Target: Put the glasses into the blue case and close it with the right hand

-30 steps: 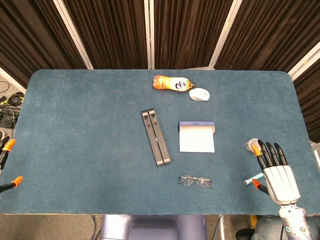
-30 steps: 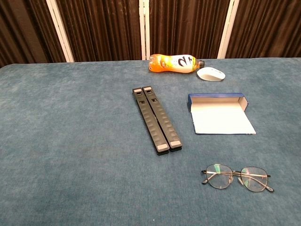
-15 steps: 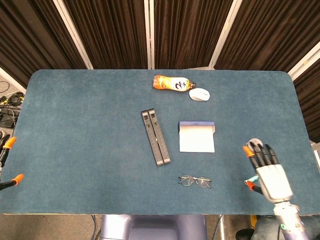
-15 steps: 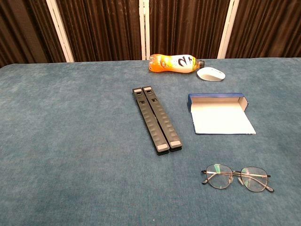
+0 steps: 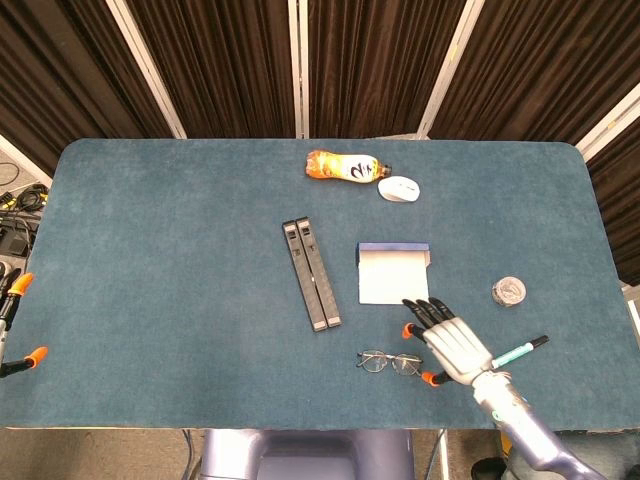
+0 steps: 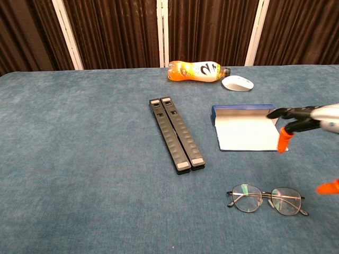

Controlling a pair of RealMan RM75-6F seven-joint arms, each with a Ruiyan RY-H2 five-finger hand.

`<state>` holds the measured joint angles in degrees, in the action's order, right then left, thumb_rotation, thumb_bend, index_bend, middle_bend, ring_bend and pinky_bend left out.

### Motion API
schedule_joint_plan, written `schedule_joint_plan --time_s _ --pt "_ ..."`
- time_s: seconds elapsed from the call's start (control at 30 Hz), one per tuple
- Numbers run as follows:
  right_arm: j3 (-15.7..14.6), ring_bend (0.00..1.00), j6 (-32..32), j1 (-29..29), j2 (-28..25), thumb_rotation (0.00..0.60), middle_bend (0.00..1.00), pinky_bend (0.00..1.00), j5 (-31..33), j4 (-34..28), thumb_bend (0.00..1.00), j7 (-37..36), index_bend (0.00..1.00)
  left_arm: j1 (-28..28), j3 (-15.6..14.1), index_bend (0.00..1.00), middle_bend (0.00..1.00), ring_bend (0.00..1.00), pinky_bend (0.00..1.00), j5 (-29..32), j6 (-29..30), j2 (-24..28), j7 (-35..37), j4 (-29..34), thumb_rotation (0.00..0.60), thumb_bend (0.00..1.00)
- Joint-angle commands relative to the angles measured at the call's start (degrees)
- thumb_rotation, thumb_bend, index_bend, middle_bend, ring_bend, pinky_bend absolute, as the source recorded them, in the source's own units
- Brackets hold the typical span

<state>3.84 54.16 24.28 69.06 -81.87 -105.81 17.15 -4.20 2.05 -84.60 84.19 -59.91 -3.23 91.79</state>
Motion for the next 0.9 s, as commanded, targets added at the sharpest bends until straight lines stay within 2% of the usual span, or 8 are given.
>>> schedule_joint_plan --time_s 0.03,0.37,0.9 --pt "1.53 0.0 -2.53 2.78 3.07 0.6 0.0 0.0 5.53 -0.64 0.09 4.21 0.41 -0.05 0.05 0.0 0.0 0.0 0.0 0.25 -0.15 -0.08 -0.04 -0.1 0.6 0.0" --pt "1.72 0.0 -3.78 6.73 8.35 0.6 0.0 0.0 15.27 0.17 0.17 11.3 0.45 -0.24 0.0 0.0 0.0 0.0 0.0 0.31 -0.45 -0.26 -0.33 -0.09 0.6 0.0" --pt "-0.35 0.0 -2.52 8.97 12.1 0.6 0.0 0.0 22.14 3.49 0.24 14.13 0.49 -0.48 0.11 0.0 0.0 0.0 0.0 0.83 -0.92 -0.42 -0.43 -0.38 0.6 0.0"
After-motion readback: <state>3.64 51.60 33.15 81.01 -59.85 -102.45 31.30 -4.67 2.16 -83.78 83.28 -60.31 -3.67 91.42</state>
